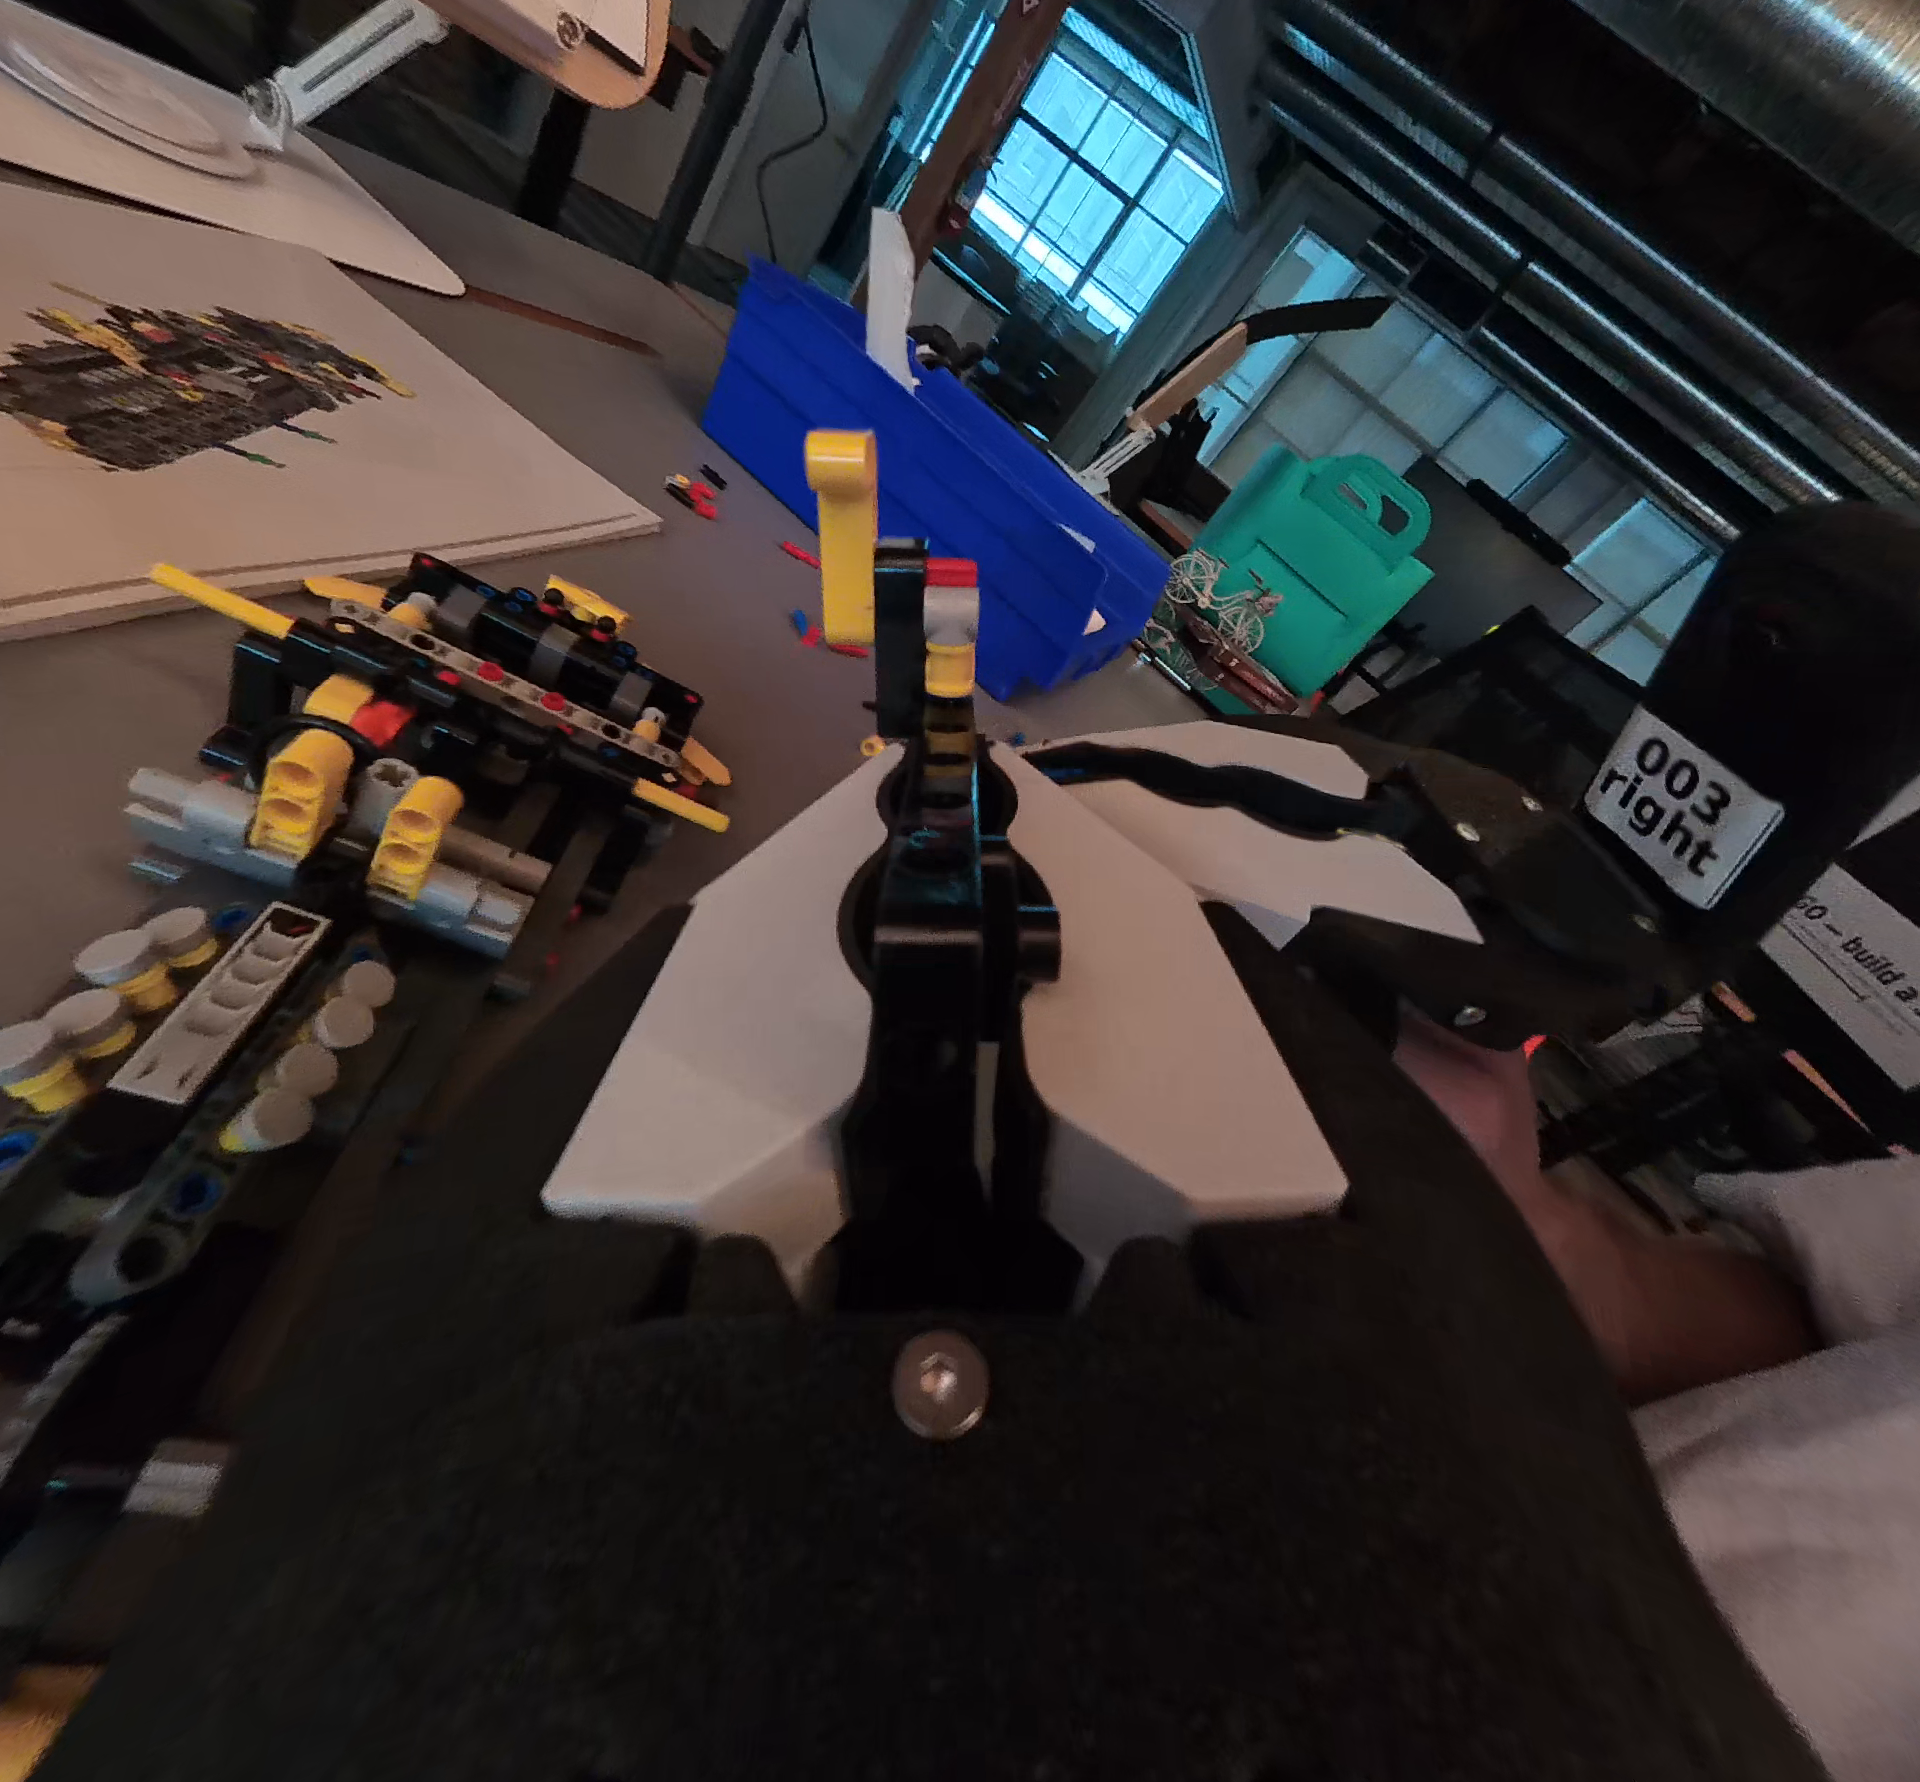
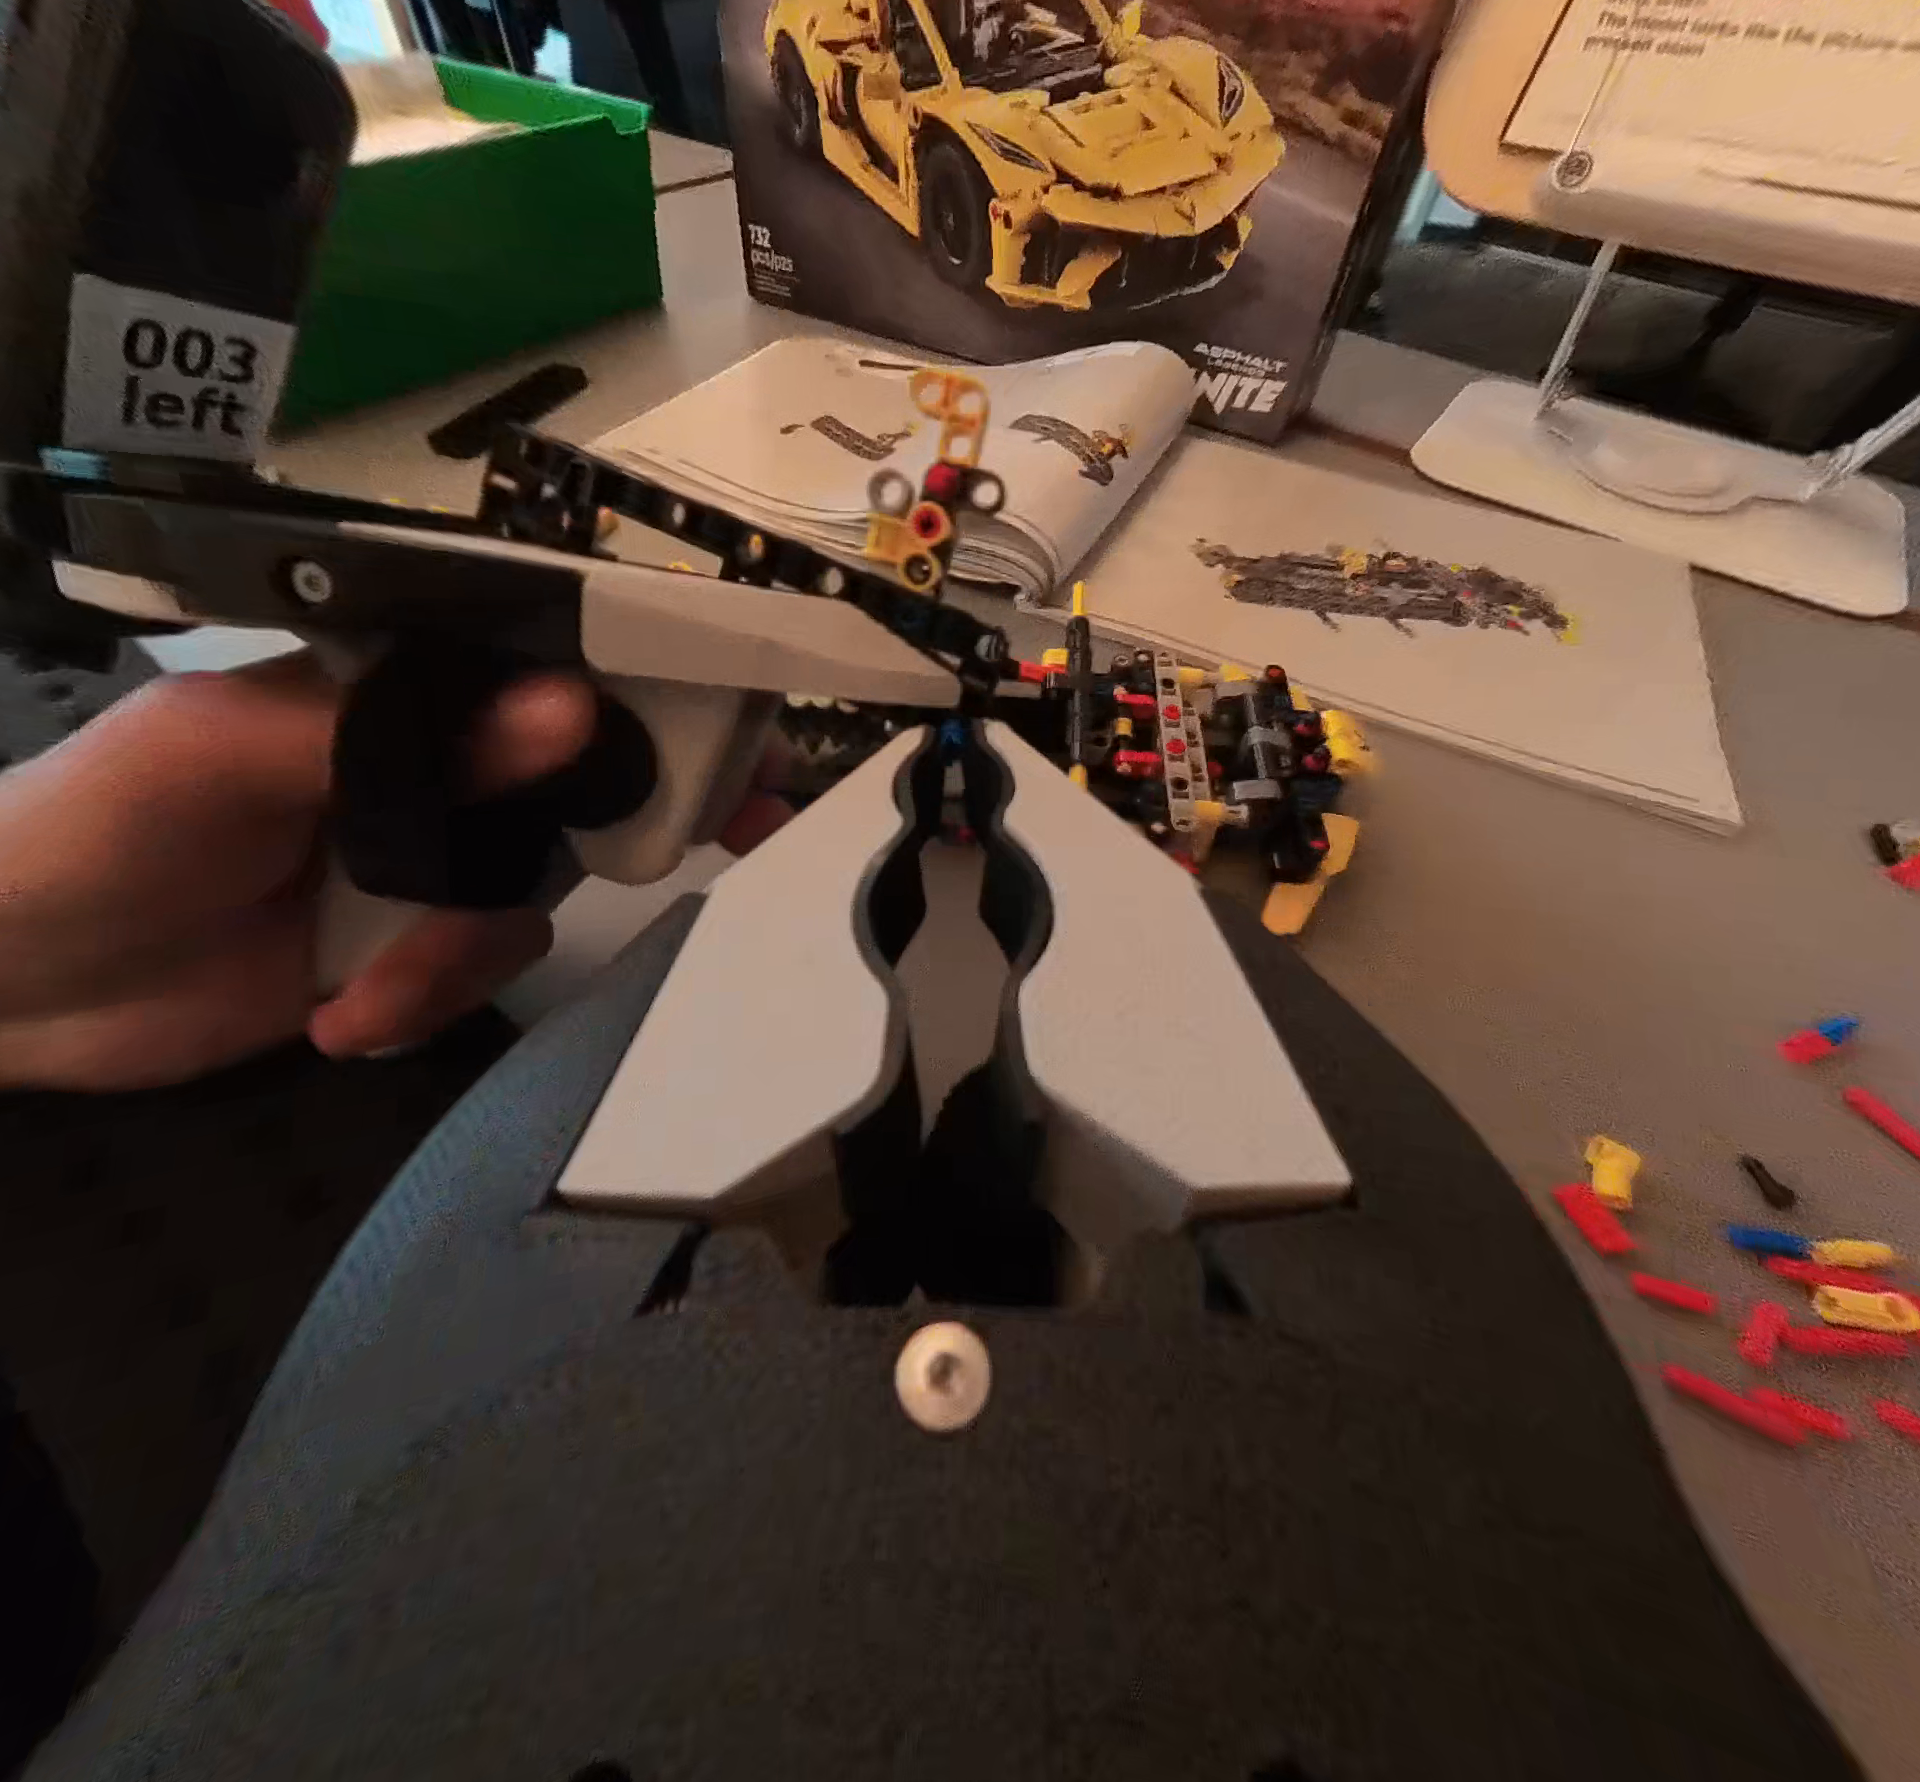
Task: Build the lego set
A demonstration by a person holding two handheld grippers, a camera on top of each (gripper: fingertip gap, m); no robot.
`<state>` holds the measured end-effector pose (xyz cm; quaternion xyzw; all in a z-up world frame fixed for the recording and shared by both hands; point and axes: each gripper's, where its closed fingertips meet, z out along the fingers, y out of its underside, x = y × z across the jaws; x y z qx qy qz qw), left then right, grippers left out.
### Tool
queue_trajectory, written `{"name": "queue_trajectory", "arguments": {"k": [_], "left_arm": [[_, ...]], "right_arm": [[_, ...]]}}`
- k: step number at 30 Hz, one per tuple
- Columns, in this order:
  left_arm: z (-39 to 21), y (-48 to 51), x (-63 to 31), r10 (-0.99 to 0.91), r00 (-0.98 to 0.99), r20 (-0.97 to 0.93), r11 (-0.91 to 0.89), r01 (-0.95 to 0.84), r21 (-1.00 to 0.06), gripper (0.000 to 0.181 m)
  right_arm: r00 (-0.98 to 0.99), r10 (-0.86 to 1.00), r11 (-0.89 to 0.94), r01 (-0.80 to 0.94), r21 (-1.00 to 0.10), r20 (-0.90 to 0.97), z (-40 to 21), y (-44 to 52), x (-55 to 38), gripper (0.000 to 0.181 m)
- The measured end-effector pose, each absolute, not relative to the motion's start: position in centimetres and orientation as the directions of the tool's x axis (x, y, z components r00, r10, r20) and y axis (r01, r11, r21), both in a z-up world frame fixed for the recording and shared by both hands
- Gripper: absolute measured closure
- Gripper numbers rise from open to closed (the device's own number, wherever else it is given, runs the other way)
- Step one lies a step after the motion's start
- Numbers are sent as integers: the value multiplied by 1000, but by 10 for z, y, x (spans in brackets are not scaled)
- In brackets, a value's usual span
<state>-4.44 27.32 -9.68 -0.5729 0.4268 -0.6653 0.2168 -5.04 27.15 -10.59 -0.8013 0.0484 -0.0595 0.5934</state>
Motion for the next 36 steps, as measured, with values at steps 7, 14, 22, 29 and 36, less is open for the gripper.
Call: {"name": "queue_trajectory", "arguments": {"k": [7,14,22,29,36], "left_arm": [[-96,270,-43,-643,-322,695,-650,-252,-717,171],[-96,272,-45,-619,-328,713,-665,-263,-699,169],[-96,274,-47,-616,-323,718,-673,-258,-693,171],[-98,273,-49,-677,-304,671,-623,-250,-742,172],[-97,271,-51,-700,-316,640,-589,-251,-768,172]], "right_arm": [[975,-124,-388,125,-913,186,-103,268,-49,177],[972,-91,-416,159,-896,215,-105,269,-50,178],[974,-74,-431,160,-888,212,-104,271,-50,177],[964,-45,-468,211,-858,261,-105,270,-51,177],[890,5,-497,397,-771,455,-105,269,-53,177]]}}
